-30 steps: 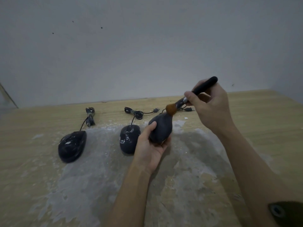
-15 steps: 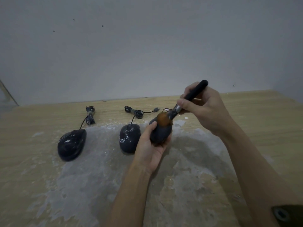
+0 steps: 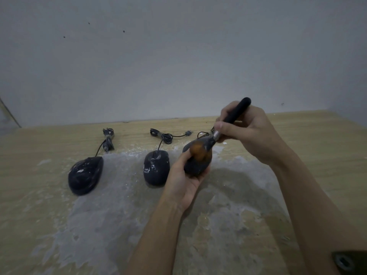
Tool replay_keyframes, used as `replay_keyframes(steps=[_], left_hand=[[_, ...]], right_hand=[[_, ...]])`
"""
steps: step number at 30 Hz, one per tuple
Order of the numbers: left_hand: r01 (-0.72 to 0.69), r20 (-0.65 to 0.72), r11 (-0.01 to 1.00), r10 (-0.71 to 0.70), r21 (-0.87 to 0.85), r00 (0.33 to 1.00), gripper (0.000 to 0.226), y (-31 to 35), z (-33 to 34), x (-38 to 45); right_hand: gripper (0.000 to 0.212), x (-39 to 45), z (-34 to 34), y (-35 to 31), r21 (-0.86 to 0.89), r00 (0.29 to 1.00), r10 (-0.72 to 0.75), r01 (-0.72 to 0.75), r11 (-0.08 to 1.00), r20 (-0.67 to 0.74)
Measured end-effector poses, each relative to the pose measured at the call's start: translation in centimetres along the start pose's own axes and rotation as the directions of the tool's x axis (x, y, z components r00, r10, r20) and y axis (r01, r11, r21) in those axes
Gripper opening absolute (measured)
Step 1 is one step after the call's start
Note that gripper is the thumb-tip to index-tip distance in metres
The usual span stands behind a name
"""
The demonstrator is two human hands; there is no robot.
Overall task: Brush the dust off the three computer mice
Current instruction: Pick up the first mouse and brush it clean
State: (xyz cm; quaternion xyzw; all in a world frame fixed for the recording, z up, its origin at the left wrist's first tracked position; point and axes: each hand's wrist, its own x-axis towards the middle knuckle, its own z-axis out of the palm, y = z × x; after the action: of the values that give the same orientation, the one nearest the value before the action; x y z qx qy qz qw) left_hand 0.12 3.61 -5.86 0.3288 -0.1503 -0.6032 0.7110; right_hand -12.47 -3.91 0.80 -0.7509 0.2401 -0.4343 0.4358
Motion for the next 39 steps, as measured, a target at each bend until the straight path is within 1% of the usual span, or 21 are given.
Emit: replay_keyframes(steps=[1, 2, 4, 5, 6, 8, 9, 12, 13, 15, 16, 17, 20, 24, 27, 28, 31, 32, 34, 36, 39], left_hand=[[0.003, 0.002, 1.000, -0.003, -0.009, 1.000, 0.018, 0.0, -0.1, 0.0], [0.007, 0.004, 1.000, -0.007, -0.017, 1.000, 0.019, 0.1, -0.1, 0.0], [0.009, 0.007, 1.000, -0.009, -0.025, 1.000, 0.020, 0.1, -0.1, 0.0], [0.007, 0.007, 1.000, -0.007, -0.026, 1.000, 0.019, 0.1, -0.1, 0.1], [0.006, 0.009, 1.000, -0.005, -0.020, 1.000, 0.019, 0.1, 0.0, 0.1], [0.003, 0.014, 1.000, -0.003, 0.000, 1.000, 0.019, 0.0, 0.0, 0.0], [0.005, 0.019, 1.000, -0.005, 0.005, 1.000, 0.020, 0.0, -0.1, 0.0], [0.006, 0.025, 1.000, -0.007, 0.006, 1.000, 0.019, -0.1, -0.1, 0.1], [0.002, 0.029, 1.000, -0.002, 0.003, 1.000, 0.020, 0.0, -0.2, 0.2], [-0.013, 0.038, 1.000, 0.014, -0.008, 0.999, 0.024, 0.0, -0.2, 0.2], [-0.021, 0.045, 1.000, 0.022, -0.018, 0.999, 0.025, 0.0, -0.2, 0.2], [-0.026, 0.049, 0.999, 0.028, -0.034, 0.998, 0.027, 0.0, -0.2, 0.3], [-0.059, 0.020, 0.995, 0.060, -0.082, 0.998, 0.031, 0.4, -0.2, 0.6], [-0.084, -0.047, 0.995, 0.081, -0.052, 0.996, 0.040, 0.5, -0.1, 0.9], [-0.100, -0.058, 0.994, 0.097, -0.048, 0.994, 0.039, 0.6, 0.2, 1.0], [-0.105, -0.063, 0.993, 0.102, -0.048, 0.993, 0.039, 0.8, 0.3, 1.1], [-0.089, -0.081, 0.996, 0.087, -0.022, 0.993, 0.041, 1.0, 0.3, 1.2], [-0.082, -0.085, 0.997, 0.081, -0.007, 0.993, 0.040, 1.0, 0.4, 1.3], [-0.074, -0.081, 0.997, 0.073, -0.010, 0.994, 0.038, 1.0, 0.5, 1.2], [-0.081, -0.068, 0.997, 0.079, -0.022, 0.995, 0.036, 1.2, 0.6, 1.1], [-0.098, -0.068, 0.995, 0.100, 0.026, 0.993, 0.035, 1.5, 0.4, 1.1]], right_hand=[[0.011, -0.1, 0.1, -0.1, 0.032, 0.999, 0.027, -0.028, 0.999, 0.047], [0.011, -0.1, 0.1, -0.1, 0.037, 0.999, 0.032, -0.033, 0.999, 0.033], [0.011, 0.0, 0.0, 0.0, -0.004, 0.992, -0.028, 0.027, 1.000, -0.120], [0.011, 0.0, 0.0, 0.0, -0.012, 0.986, -0.051, 0.049, 0.999, -0.158], [0.011, 0.0, 0.0, -0.1, 0.002, 0.989, -0.047, 0.048, 0.999, -0.141], [0.012, -0.1, 0.0, -0.2, 0.048, 1.000, 0.001, -0.001, 0.999, -0.003], [0.013, -0.2, 0.0, -0.2, 0.048, 1.000, 0.012, -0.013, 0.999, 0.028], [0.010, -0.2, -0.3, -0.3, 0.014, 0.998, -0.028, 0.029, 0.999, -0.050], [0.009, -0.2, -0.1, -0.4, -0.003, 0.999, -0.034, 0.034, 0.999, -0.025], [0.010, -0.3, 0.3, -0.8, -0.048, 0.992, -0.005, 0.011, 0.999, 0.126], [0.011, -0.4, 0.5, -1.0, -0.075, 0.985, 0.003, 0.011, 0.997, 0.173], [0.012, -0.4, 0.6, -1.2, -0.092, 0.984, -0.010, 0.027, 0.995, 0.175], [0.011, -0.3, 1.0, -1.1, -0.110, 0.992, -0.075, 0.086, 0.990, 0.101], [0.009, -0.4, 1.2, -1.1, -0.196, 0.979, -0.006, 0.047, 0.979, 0.202], [0.008, -0.4, 0.6, -1.3, -0.216, 0.991, -0.045, 0.072, 0.974, 0.125], [0.008, -0.4, 0.5, -1.4, -0.219, 0.991, -0.052, 0.078, 0.972, 0.123], [0.008, -0.6, 0.7, -1.7, -0.292, 0.971, 0.006, 0.066, 0.954, 0.239], [0.008, -0.6, 0.5, -1.8, -0.322, 0.968, 0.019, 0.064, 0.945, 0.249], [0.009, -0.5, -0.1, -2.0, -0.349, 0.983, -0.011, 0.075, 0.934, 0.184], [0.010, -0.6, -0.2, -2.2, -0.315, 0.989, -0.059, 0.099, 0.944, 0.135], [0.009, -0.6, 0.4, -2.2, -0.328, 0.973, 0.004, 0.074, 0.942, 0.233]])
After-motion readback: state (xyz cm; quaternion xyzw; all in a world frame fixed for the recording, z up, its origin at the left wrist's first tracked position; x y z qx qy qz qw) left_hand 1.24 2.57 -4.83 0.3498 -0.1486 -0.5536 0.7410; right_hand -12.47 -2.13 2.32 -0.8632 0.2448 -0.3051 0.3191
